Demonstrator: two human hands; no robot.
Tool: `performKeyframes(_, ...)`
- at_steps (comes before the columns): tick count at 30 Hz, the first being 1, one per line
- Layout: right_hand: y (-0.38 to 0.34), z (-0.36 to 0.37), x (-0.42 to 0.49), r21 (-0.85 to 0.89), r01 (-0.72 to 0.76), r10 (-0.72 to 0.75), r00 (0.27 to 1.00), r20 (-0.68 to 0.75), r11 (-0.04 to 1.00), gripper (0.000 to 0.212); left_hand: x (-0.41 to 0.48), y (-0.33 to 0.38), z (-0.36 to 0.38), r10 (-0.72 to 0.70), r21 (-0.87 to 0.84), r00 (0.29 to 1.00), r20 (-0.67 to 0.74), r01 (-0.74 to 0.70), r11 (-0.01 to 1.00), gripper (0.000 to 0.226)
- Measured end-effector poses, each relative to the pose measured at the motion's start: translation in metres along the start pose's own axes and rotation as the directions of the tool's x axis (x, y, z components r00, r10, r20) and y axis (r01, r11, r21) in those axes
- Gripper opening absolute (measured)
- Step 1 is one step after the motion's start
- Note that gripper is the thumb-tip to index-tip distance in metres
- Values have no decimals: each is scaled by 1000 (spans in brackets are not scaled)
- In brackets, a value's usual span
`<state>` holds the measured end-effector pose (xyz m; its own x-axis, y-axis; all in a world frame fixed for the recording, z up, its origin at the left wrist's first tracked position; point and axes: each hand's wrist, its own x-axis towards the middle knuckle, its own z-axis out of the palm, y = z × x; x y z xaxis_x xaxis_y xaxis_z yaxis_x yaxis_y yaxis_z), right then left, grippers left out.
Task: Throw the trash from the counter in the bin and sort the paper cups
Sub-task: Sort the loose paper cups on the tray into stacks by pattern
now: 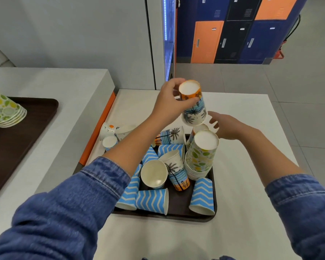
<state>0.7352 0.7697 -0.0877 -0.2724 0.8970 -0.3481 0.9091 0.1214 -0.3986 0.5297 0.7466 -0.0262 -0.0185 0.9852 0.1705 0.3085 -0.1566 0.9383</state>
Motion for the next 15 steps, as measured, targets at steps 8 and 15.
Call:
performKeyframes(8,23,-24,-17,81,-29,42,986,-161,996,88,10,-37,54,-92,167,959,266,48,985,62)
performKeyframes(15,15,-30,-16,97,41,-20,978,-206,994,76,9,-65,58,-120,138,955,271,85,987,59)
